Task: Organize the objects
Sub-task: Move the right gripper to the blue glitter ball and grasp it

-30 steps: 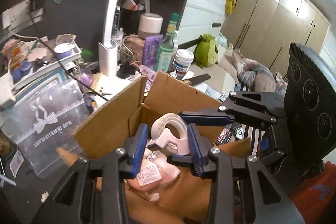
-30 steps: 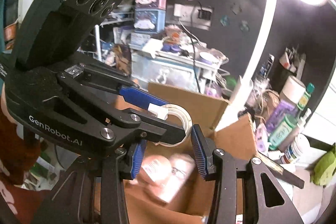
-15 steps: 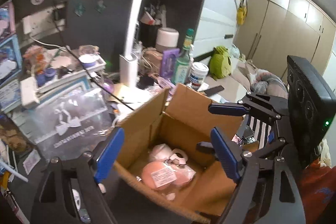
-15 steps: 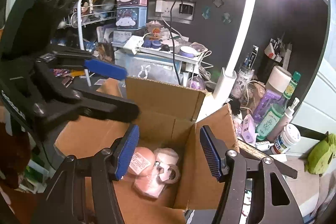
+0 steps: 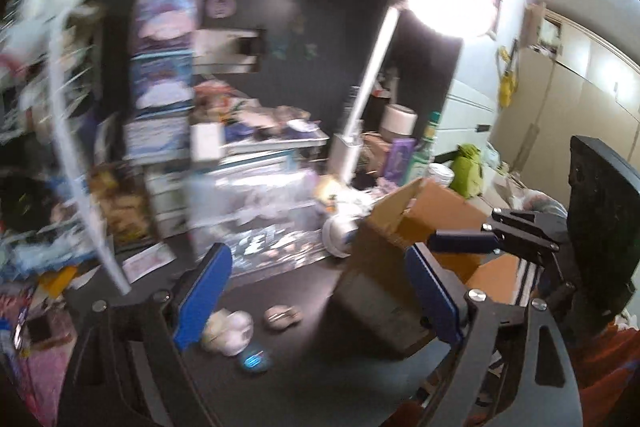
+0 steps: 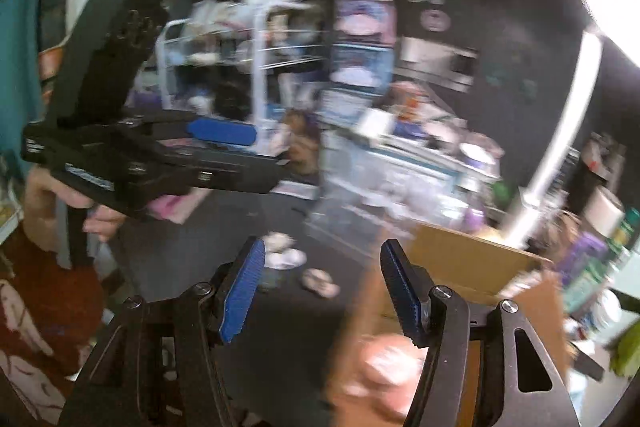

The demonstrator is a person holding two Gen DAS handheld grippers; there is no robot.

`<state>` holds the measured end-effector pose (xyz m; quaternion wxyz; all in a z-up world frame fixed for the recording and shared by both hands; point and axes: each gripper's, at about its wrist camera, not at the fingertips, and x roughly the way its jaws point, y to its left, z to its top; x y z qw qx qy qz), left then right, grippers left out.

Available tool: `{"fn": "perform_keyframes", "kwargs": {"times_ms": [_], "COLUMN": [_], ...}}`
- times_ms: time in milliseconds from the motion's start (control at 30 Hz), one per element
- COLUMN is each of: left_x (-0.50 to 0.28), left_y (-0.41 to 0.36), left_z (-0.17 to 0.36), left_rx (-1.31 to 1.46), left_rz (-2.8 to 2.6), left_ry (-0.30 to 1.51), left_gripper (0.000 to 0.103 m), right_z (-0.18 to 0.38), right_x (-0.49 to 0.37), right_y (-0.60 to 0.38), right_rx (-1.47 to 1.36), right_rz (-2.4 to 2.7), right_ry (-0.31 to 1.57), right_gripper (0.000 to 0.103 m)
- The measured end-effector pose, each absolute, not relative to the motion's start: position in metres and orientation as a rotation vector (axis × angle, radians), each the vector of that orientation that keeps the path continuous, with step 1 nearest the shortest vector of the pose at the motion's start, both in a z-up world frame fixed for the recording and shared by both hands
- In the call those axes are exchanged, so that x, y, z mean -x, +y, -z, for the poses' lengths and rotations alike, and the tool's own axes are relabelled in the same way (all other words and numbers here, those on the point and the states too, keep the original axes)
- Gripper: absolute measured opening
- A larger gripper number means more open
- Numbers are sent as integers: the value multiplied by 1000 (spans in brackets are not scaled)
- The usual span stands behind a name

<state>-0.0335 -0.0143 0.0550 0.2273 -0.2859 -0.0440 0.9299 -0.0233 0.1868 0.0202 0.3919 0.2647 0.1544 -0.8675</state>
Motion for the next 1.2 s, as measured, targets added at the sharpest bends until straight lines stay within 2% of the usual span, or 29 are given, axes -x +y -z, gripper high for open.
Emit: {"fn": "perform_keyframes", "kwargs": {"times_ms": [300,633,700,800,900,1000,1200], "left_x": [21,26,28,29,29,30,27], "left_y": [-95,-118,-120,-120,-120,-120,-113], "left_z": [16,69,71,72,72,71,71], "left_rx": [970,1135,1148,1154,1155,1157,1171], "left_rz": [-2615,-2604,-2608,-2602,-2602,-2599,-2584], "left_ry": [-253,-288,-287,-290,-290,-284,-252], "left_gripper": [87,87,87,87,87,87,87], "right_z": [45,136,142,147,151,154,154], "right_x": [19,67,73,80,85,87,85], "right_y": [93,68,65,59,57,56,58], "right_rx": [-879,-1093,-1101,-1087,-1094,-1089,-1075], "right_rz": [2013,2053,2056,2072,2064,2067,2069], "right_ry": [401,458,475,524,525,543,532], "right_gripper": [57,55,48,47,38,33,33]}}
